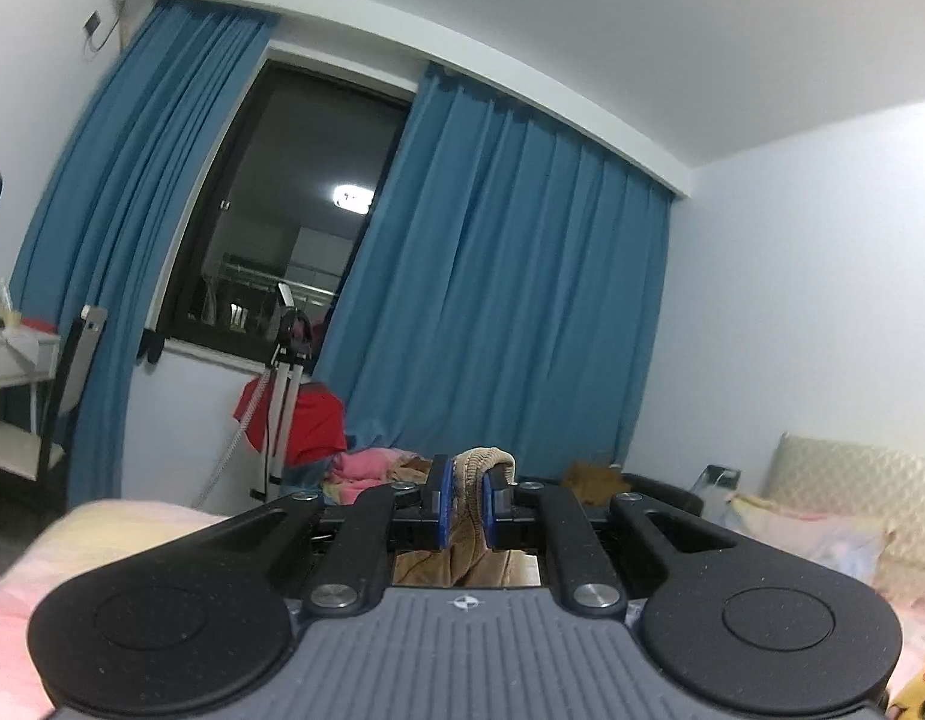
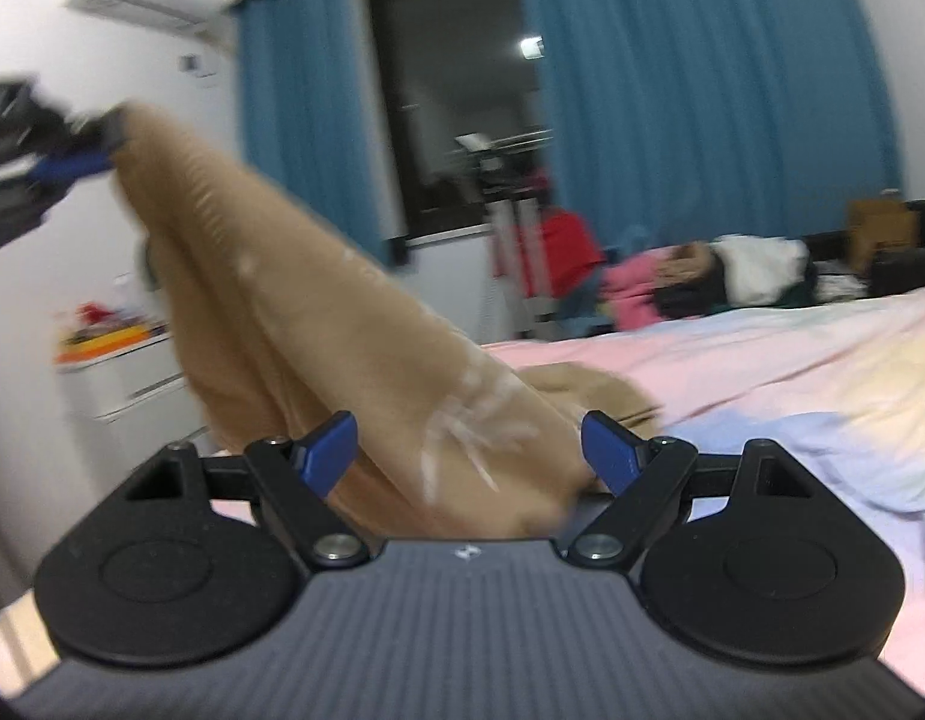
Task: Fold clothes
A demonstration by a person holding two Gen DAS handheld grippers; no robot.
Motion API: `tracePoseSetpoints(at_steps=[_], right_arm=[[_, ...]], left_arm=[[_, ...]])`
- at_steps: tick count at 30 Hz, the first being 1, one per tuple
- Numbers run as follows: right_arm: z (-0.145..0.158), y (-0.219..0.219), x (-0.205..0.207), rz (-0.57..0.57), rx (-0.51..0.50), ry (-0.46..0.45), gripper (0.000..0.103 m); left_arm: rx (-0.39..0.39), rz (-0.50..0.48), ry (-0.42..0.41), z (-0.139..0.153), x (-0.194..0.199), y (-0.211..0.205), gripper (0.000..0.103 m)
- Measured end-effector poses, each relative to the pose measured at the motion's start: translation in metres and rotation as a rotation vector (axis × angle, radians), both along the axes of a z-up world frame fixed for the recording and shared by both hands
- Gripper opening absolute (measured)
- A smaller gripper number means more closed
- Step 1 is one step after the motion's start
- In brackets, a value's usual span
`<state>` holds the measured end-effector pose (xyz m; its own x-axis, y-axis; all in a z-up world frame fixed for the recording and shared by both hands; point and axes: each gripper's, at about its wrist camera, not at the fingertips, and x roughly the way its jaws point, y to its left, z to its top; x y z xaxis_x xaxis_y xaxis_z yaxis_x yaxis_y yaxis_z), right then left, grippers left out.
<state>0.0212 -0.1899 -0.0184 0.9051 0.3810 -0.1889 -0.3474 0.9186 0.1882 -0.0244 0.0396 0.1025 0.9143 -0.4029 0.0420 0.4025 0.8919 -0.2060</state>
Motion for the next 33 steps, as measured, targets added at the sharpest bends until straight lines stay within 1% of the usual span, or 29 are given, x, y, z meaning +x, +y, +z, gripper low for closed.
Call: tracePoseSetpoints(at_steps=[2, 4, 7, 9, 12, 15, 16, 18, 20, 21, 22, 25, 28, 32, 33], right_arm=[[-0.001, 0.016, -0.005, 0.059, -0.031, 0.010, 0.083], [-0.007, 0.035, -0.007, 0.106, -0.100, 0.021, 0.083], [-0.017, 0.060, -0.012, 0.132, -0.233, 0.009, 0.082], [-0.023, 0.072, -0.010, 0.157, -0.289, 0.028, 0.074], [-0.035, 0.085, 0.001, 0.194, -0.338, 0.092, 0.074], [-0.050, 0.098, 0.013, 0.201, -0.394, 0.154, 0.072], [-0.054, 0.102, 0.016, 0.196, -0.413, 0.168, 0.063], [-0.062, 0.109, 0.020, 0.187, -0.442, 0.187, 0.055], [-0.066, 0.110, 0.021, 0.168, -0.448, 0.188, 0.042], [-0.066, 0.107, 0.021, 0.148, -0.446, 0.193, 0.027], [-0.063, 0.103, 0.024, 0.133, -0.432, 0.202, 0.024], [-0.050, 0.077, 0.020, 0.059, -0.359, 0.206, 0.024], [-0.041, 0.049, 0.016, -0.015, -0.283, 0.213, 0.024], [-0.038, 0.026, 0.024, -0.104, -0.242, 0.249, 0.024], [-0.037, 0.024, 0.024, -0.126, -0.237, 0.245, 0.025]], left_arm=[[0.025, 0.031, 0.000, -0.010, 0.000, 0.000, 0.011], [0.002, 0.045, 0.027, -0.023, 0.005, 0.005, 0.011], [-0.033, 0.070, 0.078, -0.036, 0.015, 0.020, 0.011], [-0.044, 0.088, 0.113, -0.043, 0.021, 0.029, 0.011], [-0.048, 0.119, 0.165, -0.052, 0.037, 0.045, 0.011], [-0.041, 0.147, 0.229, -0.065, 0.053, 0.058, 0.011], [-0.037, 0.154, 0.251, -0.068, 0.063, 0.061, 0.011], [-0.044, 0.160, 0.302, -0.077, 0.073, 0.070, 0.011], [-0.053, 0.158, 0.327, -0.082, 0.078, 0.076, 0.011], [-0.050, 0.163, 0.332, -0.084, 0.077, 0.079, 0.011], [-0.046, 0.168, 0.337, -0.086, 0.077, 0.082, 0.011], [-0.030, 0.195, 0.363, -0.092, 0.078, 0.086, 0.011], [0.002, 0.195, 0.437, -0.097, 0.087, 0.085, 0.012], [0.078, 0.209, 0.498, -0.107, 0.092, 0.074, 0.011], [0.079, 0.203, 0.500, -0.110, 0.089, 0.071, 0.011]])
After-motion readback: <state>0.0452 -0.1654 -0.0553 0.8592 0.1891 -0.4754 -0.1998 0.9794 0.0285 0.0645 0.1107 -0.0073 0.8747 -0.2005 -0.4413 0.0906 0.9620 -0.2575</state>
